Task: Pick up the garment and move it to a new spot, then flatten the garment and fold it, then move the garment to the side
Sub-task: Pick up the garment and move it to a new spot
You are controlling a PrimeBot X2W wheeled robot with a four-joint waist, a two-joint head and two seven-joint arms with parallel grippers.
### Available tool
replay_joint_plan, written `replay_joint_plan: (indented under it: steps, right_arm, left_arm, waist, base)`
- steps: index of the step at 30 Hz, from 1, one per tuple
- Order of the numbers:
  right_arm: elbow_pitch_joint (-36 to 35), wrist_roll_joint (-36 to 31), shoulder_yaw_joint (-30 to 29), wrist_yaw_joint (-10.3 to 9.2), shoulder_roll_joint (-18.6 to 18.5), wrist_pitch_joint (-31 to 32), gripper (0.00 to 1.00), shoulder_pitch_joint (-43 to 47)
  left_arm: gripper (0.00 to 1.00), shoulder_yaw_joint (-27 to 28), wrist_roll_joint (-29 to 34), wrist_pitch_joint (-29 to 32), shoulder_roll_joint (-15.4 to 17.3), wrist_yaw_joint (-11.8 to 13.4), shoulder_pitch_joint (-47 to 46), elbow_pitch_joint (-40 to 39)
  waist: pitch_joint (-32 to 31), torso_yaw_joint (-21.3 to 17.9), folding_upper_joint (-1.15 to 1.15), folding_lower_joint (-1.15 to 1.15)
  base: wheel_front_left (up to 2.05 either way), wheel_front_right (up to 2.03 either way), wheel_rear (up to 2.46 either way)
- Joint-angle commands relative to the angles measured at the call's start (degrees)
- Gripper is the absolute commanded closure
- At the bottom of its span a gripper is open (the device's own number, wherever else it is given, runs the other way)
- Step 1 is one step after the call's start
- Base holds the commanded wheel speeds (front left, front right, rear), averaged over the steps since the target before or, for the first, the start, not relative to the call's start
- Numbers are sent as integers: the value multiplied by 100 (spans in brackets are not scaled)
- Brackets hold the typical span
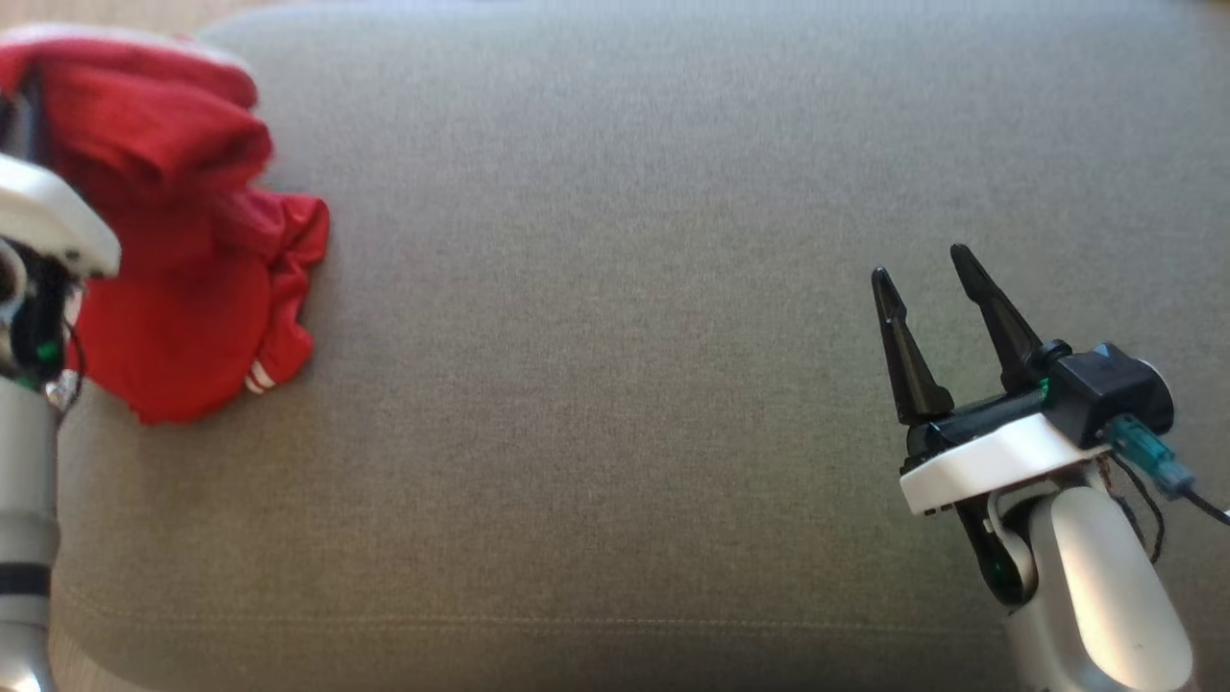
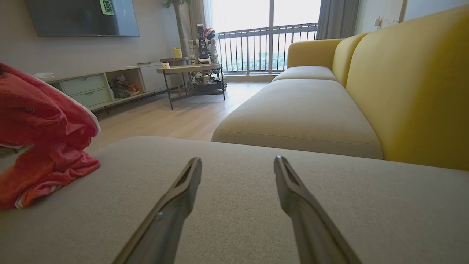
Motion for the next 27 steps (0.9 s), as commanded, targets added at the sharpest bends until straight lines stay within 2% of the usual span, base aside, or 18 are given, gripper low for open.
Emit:
replay_joint_plan:
  steps: [1, 7, 13, 20, 22, 27]
  right_arm:
    - [-144, 54, 142, -1, -23, -53, 0, -41]
    - [-44, 184, 120, -1, -23, -65, 0, 19]
    - [-70, 280, 3, -1, -23, -67, 0, 74]
    - [-188, 323, -123, -1, -23, -68, 0, -7]
    - [-215, 335, -127, -1, -23, -68, 0, -25]
    - [-416, 390, -119, -1, -23, -68, 0, -83]
  left_arm:
    - [100, 212, 39, -135, 307, 48, -392, -301]
    - [100, 120, 26, -435, 20, 150, -528, -1039]
    - [100, -265, -56, -220, -506, 155, -410, -1883]
    - [100, -820, -164, 80, -1251, 260, -174, -2499]
    - [100, -870, -197, 85, -1366, 292, -129, -2518]
    - [100, -1290, -165, -82, -1756, 451, 77, -2385]
  waist:
    - [-161, 2, 0, 0]
    - [-488, -69, 0, 0]
    - [-723, -281, 0, 0]
    - [-680, -839, 0, 0]
    - [-663, -957, 0, 0]
    - [-521, -1527, 0, 0]
  base:
    - [0, 0, 0]
    - [0, 0, 0]
    - [0, 0, 0]
    - [0, 0, 0]
    - [0, 0, 0]
    - [0, 0, 0]
